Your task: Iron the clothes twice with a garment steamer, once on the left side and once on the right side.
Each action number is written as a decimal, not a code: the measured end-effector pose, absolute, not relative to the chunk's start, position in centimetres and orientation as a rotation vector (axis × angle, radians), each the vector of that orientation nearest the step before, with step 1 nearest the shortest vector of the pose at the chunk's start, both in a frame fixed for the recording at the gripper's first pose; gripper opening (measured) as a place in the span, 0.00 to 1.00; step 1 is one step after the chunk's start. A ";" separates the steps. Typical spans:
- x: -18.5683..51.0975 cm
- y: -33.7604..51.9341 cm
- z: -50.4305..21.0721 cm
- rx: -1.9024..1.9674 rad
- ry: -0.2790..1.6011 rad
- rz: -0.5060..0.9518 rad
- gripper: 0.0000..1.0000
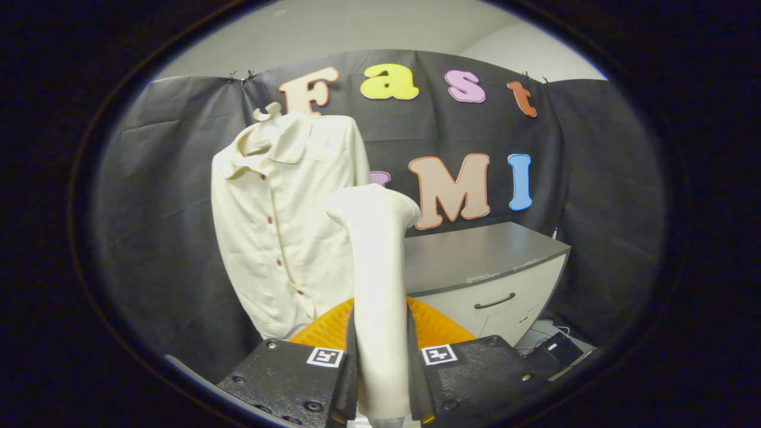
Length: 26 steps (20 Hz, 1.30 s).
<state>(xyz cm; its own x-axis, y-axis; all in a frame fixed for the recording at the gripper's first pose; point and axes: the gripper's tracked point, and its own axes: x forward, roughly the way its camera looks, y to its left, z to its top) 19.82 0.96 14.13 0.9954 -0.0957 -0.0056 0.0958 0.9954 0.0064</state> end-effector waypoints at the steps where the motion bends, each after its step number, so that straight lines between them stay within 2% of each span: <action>1: 19.2 3.1 14.3 0.004 -0.006 -0.076 0.34; 9: 18.5 16.4 13.9 -0.039 -0.028 0.060 0.33; 18: 23.1 26.3 13.8 -0.072 -0.072 0.195 0.33; 26: 30.2 26.3 13.0 -0.093 -0.052 0.131 0.34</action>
